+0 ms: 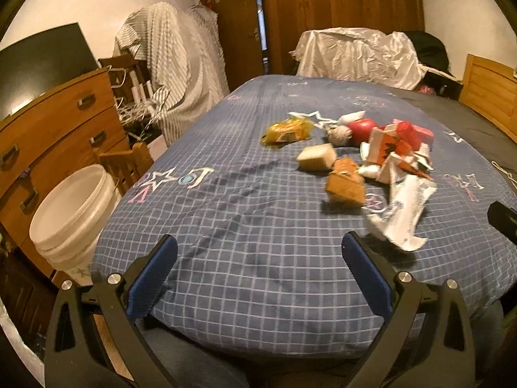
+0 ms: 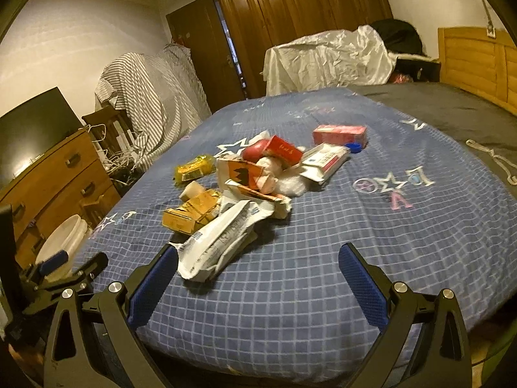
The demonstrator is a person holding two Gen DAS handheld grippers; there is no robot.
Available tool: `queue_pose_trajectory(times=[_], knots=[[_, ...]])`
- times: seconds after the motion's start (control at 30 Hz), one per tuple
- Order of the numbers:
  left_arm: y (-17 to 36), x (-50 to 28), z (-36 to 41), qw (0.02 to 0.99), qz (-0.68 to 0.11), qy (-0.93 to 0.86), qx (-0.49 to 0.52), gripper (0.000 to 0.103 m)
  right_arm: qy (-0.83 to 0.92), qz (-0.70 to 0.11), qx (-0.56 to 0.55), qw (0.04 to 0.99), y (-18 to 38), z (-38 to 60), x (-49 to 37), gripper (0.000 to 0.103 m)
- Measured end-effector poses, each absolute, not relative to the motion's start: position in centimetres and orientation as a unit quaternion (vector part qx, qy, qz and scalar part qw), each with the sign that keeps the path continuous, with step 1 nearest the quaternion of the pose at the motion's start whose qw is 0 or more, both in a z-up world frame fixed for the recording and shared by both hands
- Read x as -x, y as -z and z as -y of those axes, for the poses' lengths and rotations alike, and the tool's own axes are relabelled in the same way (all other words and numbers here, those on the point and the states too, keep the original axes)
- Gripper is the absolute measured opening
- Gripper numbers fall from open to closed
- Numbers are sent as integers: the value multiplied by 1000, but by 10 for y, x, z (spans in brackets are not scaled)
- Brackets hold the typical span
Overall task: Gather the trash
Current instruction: 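Grasp the white plastic packet with the right gripper while the left gripper grasps a paper scrap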
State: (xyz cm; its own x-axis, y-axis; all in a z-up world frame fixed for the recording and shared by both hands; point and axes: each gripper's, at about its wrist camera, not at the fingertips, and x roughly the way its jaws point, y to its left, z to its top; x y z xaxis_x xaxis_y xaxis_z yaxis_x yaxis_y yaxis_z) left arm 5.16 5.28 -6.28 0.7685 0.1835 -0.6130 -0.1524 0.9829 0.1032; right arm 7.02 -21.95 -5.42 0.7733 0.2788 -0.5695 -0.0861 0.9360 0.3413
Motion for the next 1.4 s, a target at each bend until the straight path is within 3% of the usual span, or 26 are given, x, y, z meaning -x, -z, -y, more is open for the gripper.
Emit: queue_pose_trajectory(times=[0.53,0.63,0.67,0.7,0.8,1.4], knots=[[76,-75,-95,927,-356,-122,8,98,-110,-420,-269,860,117,165,-170,98],[77,-78,-99,925,-359,-126,10,98,-108,-425,-251,863,125,149,-180,82],[77,-78,-99,924,-360,-126,8,98,-106,-426,-246,864,127,147,-182,68],[78,-79,-99,924,-361,-126,7,98,-112,-426,-249,863,128,148,-182,60],[79,-82,-93,924,-364,-115,4,98,-126,-421,-255,861,126,152,-181,54],[50,-139,33,937,-328,106,-64,98,-100,-382,-332,856,116,272,-108,53]])
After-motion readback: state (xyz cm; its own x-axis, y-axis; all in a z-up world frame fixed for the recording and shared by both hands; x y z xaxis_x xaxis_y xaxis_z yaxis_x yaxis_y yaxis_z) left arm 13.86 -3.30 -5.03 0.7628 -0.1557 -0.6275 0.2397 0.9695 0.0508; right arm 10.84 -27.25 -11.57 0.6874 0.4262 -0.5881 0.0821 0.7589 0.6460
